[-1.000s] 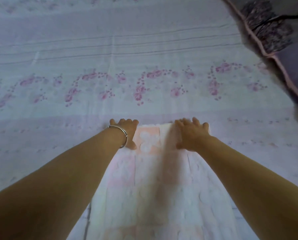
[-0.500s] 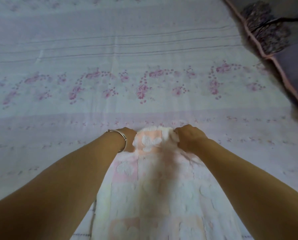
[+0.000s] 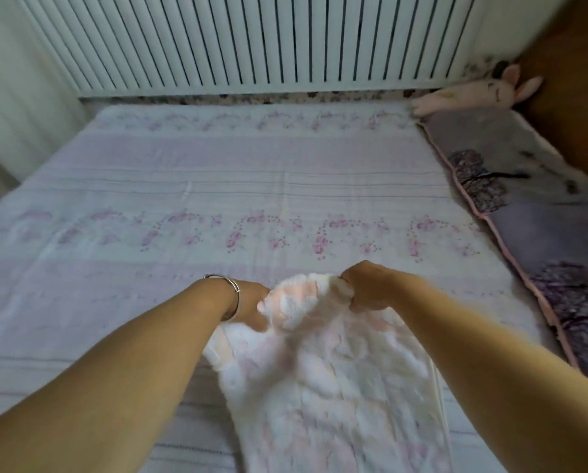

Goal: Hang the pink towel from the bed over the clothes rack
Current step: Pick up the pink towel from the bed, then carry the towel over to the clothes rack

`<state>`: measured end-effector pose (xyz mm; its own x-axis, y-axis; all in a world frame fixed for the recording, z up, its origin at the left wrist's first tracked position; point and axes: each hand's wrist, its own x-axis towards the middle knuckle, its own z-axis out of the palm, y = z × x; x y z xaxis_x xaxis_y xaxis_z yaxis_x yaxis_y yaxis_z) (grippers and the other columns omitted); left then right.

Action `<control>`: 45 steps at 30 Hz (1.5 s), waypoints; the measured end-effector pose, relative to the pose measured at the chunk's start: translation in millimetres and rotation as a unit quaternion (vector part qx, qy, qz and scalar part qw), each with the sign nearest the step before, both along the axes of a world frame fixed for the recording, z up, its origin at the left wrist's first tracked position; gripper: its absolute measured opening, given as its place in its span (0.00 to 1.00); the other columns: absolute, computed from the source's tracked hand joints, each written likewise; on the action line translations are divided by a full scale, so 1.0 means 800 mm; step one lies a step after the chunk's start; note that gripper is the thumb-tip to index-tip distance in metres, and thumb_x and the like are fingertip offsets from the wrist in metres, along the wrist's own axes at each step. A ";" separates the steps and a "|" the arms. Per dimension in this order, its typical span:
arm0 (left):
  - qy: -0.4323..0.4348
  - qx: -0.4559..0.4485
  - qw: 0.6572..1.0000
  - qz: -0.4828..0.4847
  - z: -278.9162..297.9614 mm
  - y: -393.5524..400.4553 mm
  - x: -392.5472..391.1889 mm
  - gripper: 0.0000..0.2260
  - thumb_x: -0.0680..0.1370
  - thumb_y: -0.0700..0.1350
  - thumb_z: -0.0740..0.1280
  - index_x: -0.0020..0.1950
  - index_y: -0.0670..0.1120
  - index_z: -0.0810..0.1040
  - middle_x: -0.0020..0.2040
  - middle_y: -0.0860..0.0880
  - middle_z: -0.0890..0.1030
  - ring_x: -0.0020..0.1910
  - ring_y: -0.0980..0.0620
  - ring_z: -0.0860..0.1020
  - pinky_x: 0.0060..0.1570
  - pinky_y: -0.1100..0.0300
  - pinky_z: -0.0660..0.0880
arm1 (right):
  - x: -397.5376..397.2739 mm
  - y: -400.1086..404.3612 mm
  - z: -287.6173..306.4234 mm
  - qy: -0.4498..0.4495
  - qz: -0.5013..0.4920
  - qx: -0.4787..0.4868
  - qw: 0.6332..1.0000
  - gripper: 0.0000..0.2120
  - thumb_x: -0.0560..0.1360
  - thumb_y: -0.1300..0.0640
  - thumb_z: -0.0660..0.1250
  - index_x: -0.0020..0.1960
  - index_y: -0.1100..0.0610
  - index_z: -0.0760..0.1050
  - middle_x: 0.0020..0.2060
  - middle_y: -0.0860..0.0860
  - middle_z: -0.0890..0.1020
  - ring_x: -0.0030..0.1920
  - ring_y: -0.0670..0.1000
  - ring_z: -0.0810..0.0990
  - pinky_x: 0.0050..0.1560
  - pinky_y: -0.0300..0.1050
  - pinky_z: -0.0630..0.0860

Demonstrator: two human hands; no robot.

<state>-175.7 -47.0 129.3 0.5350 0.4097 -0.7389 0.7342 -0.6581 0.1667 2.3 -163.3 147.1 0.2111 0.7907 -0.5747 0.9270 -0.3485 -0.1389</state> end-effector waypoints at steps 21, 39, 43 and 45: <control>-0.066 0.236 0.921 0.303 0.375 -0.128 -0.480 0.28 0.71 0.51 0.70 0.69 0.48 0.66 0.67 0.48 0.73 0.63 0.46 0.73 0.65 0.52 0.70 | -0.421 0.040 0.354 0.019 0.297 0.200 0.934 0.27 0.73 0.52 0.68 0.69 0.58 0.68 0.66 0.55 0.73 0.65 0.57 0.73 0.57 0.46 0.71; -0.064 0.407 0.794 0.448 0.472 -0.159 -1.082 0.34 0.75 0.44 0.65 0.74 0.61 0.50 0.71 0.47 0.69 0.55 0.47 0.73 0.59 0.52 0.74 | -1.083 0.166 0.438 0.144 0.488 0.198 0.838 0.25 0.72 0.50 0.70 0.67 0.54 0.71 0.61 0.53 0.77 0.61 0.56 0.76 0.57 0.46 0.72; -0.062 0.417 0.784 0.455 0.473 -0.122 -1.185 0.35 0.76 0.43 0.64 0.74 0.63 0.48 0.73 0.48 0.67 0.65 0.44 0.72 0.64 0.49 0.72 | -1.196 0.219 0.441 0.167 0.505 0.196 0.824 0.27 0.72 0.49 0.70 0.68 0.53 0.70 0.62 0.53 0.76 0.61 0.56 0.76 0.59 0.48 0.75; -0.041 0.425 0.783 0.452 0.473 -0.092 -1.235 0.34 0.76 0.43 0.63 0.74 0.62 0.49 0.73 0.47 0.67 0.67 0.45 0.69 0.66 0.52 0.69 | -1.250 0.254 0.442 0.181 0.509 0.193 0.819 0.28 0.71 0.49 0.70 0.69 0.52 0.68 0.62 0.52 0.76 0.61 0.56 0.76 0.60 0.49 0.75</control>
